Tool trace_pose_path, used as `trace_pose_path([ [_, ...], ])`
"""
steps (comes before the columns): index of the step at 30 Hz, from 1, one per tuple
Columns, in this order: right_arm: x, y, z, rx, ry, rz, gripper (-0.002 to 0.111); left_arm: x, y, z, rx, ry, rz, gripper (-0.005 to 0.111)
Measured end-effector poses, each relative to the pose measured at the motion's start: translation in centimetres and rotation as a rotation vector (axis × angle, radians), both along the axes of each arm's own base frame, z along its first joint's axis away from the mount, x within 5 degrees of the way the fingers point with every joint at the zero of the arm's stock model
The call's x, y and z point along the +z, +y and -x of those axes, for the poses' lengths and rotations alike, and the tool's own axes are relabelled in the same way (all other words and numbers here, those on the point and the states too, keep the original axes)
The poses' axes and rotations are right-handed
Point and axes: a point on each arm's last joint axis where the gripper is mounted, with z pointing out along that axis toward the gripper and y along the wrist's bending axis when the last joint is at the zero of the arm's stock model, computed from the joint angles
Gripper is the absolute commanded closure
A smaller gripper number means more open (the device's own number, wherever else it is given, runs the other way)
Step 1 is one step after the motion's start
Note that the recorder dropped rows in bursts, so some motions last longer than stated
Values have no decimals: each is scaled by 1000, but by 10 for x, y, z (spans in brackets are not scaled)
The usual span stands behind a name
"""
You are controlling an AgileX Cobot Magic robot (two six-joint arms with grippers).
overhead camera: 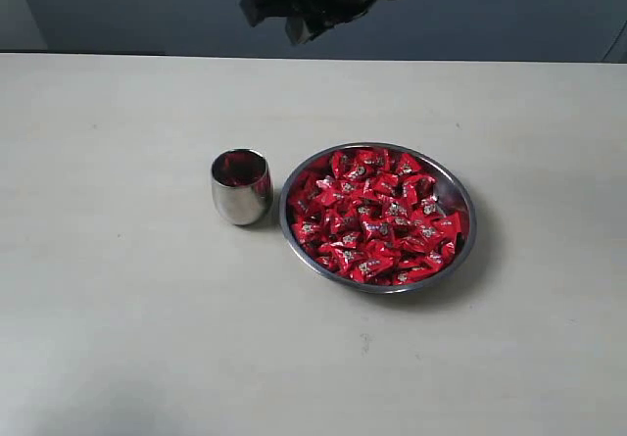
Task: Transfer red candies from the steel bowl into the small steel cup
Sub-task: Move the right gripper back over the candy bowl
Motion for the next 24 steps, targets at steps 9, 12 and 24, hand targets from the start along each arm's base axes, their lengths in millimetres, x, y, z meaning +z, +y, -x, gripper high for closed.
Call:
trace_pose_path([
  [9, -30, -48, 39, -64, -28, -32, 91, 0, 0, 0, 0, 0, 0, 106],
  [12, -42, -65, 49, -111, -16, -32, 91, 0, 0, 0, 0, 0, 0, 106],
  [24, -97, -87, 52, -204, 48, 1, 84, 0, 0, 0, 0, 0, 0, 106],
])
